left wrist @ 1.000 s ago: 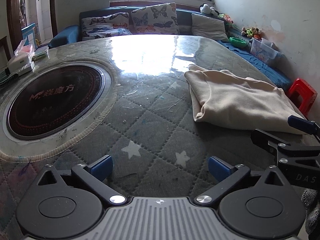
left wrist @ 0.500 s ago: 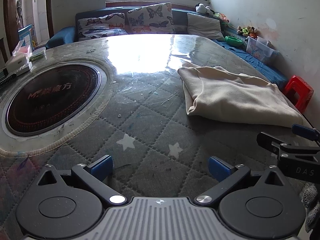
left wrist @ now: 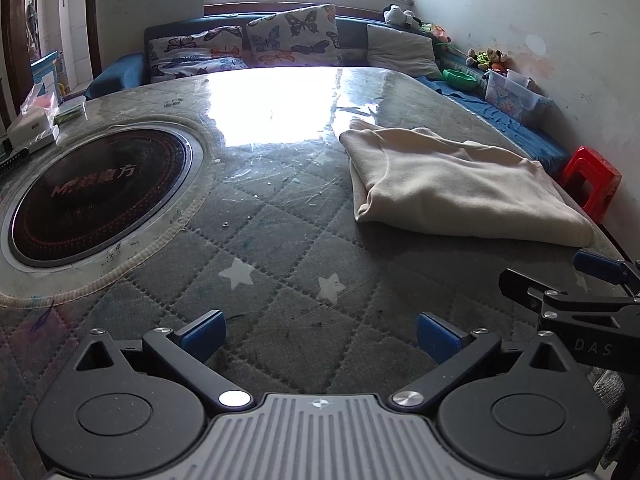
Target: Fold clothes
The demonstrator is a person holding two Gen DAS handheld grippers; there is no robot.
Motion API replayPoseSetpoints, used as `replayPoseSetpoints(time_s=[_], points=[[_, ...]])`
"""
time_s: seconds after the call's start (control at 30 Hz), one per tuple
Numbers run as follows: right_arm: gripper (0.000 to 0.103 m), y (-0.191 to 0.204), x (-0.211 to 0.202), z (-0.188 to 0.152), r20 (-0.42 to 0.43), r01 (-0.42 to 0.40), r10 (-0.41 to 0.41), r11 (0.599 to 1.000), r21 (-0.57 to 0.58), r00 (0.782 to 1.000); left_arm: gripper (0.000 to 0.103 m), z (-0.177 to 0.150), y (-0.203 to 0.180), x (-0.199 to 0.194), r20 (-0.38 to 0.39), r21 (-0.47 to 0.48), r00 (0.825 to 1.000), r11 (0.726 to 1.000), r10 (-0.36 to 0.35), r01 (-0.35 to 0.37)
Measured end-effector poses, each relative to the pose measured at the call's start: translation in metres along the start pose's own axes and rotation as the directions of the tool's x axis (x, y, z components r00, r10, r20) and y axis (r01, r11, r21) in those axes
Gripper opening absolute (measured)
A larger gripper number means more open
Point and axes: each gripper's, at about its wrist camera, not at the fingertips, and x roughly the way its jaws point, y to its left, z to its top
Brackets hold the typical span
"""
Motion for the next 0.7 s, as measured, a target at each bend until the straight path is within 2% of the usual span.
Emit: replayPoseSetpoints(time_s=[0.7], points=[[0.103,-0.001,-0.007,-0.005,0.005,-0.005,0.005,1.000,0.014,1.000,0.103,-0.007,-0.015,-0.004,0.013,0.045,1.000,0.999,0.001,-0.001]])
